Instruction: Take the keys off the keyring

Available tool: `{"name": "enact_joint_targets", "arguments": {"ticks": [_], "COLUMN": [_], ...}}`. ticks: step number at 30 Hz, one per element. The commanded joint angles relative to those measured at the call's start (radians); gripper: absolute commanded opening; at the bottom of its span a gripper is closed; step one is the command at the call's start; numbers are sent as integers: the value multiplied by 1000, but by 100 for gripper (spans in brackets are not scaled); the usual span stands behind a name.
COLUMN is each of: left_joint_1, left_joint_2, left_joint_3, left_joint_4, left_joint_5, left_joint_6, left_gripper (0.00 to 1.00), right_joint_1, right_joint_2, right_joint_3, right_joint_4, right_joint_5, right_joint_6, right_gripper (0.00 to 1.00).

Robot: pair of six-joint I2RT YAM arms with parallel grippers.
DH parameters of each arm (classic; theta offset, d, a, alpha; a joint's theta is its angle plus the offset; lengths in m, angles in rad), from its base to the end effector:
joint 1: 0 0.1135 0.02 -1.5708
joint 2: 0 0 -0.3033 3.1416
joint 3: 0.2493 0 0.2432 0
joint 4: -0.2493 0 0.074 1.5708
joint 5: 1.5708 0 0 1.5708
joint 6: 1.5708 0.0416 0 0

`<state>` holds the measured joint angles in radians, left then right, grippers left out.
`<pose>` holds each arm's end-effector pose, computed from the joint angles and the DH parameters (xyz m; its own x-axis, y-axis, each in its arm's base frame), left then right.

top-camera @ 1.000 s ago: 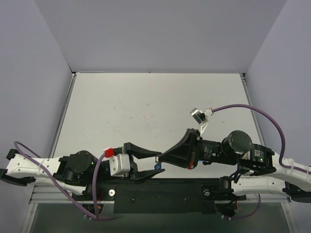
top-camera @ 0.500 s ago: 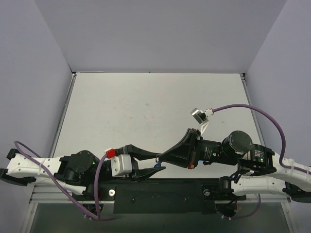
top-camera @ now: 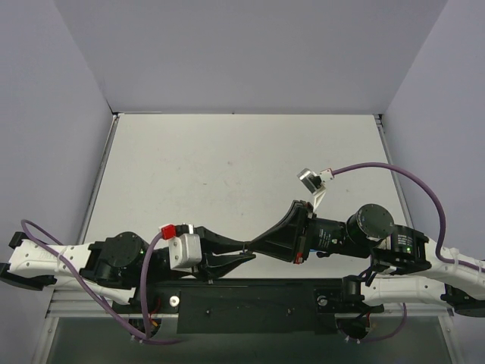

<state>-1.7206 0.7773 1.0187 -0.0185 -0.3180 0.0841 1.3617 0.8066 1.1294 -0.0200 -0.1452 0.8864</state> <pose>-0.0064 -0.1295 0.4659 0.0499 -0.2044 -0.9776 0.9840 0.1775 0.0131 0.0200 0.1231 0.4985 -0.7330 0.2389 -0.6369 -0.6780 -0.1816 0.7123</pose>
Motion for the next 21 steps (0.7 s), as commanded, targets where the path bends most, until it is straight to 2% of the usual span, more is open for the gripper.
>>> {"name": "enact_joint_targets", "arguments": {"ticks": [1, 8, 18, 21], "left_joint_1": [-7, -7, -7, -7], "left_joint_2": [-16, -32, -7, -7], "left_joint_3": [43, 21, 49, 54], "left_joint_4": [-24, -15, -41, -40], "left_joint_5": [17, 26, -12, -24], "left_joint_6": [-41, -78, -311, -380], "left_gripper": [30, 30, 24, 19], "right_joint_1": [-7, -7, -6, -3], "right_joint_2": [-6, 0, 37, 49], "right_joint_3": [15, 23, 61, 72], "right_joint_4": [35, 26, -57, -60], "right_joint_5": [12, 10, -33, -60], "right_joint_6": [-4, -9, -69, -87], "right_gripper": [0, 0, 0, 0]}}
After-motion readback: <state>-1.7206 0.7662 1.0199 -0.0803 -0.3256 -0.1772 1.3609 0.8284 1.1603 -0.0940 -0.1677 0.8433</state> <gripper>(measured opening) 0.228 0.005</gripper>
